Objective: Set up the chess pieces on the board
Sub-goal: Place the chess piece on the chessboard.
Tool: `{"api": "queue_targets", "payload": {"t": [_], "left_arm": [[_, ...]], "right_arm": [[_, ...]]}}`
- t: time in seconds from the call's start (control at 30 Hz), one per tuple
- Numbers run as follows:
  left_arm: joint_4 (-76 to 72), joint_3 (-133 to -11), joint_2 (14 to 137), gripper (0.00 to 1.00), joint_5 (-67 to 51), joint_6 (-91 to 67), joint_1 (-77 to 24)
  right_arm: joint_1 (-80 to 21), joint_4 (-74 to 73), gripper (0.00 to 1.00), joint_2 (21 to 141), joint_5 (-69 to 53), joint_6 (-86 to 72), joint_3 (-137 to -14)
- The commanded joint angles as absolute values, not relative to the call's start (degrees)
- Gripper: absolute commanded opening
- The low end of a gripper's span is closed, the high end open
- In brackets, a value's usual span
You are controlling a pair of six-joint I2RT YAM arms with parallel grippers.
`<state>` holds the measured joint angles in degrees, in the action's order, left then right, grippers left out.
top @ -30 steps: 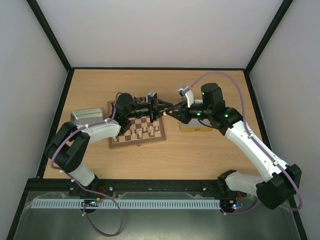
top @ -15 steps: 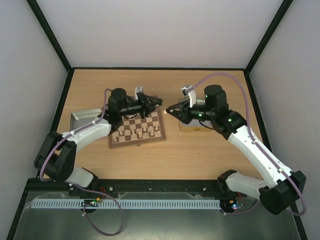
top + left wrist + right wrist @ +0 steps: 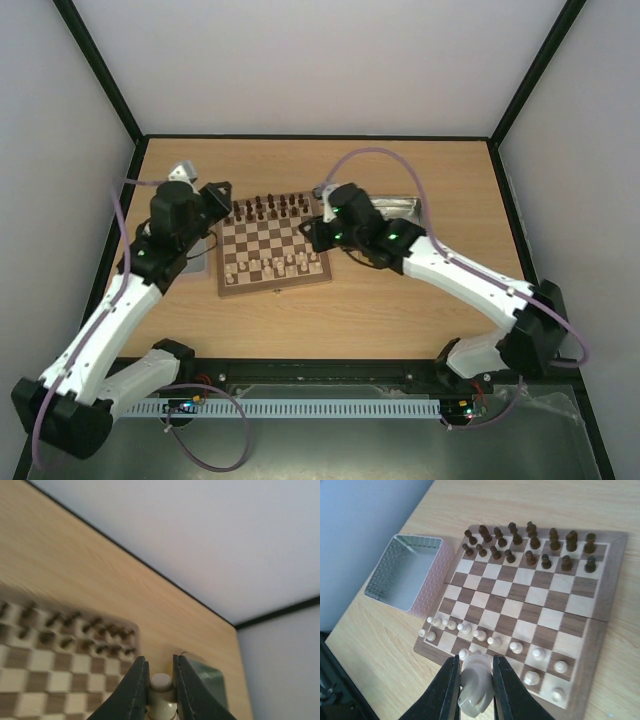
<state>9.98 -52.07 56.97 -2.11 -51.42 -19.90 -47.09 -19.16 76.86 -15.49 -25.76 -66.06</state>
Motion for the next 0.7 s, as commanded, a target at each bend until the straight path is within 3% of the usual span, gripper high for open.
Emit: {"api": "queue_targets", "payload": {"t": [0.0,0.3,0.67], "left_arm": [[22.14,-55.55,50.75,0.03,17.96,-38.03,-19.43],[27.15,-59.88,41.39,0.03,32.04,-32.19,-19.39],[28.74,-61.44,37.99,0.04,33.37,-31.49,-19.35]], "right_arm": [[-55.09,-22.85,0.13,83.9,-1.34,-30.41,-72.7],[-65.94,-27.66,0.13,103.56,3.48,-32.37,-86.15],[-67.76,-31.53,0.14,121.85,5.32,-32.15,-98.88]]}}
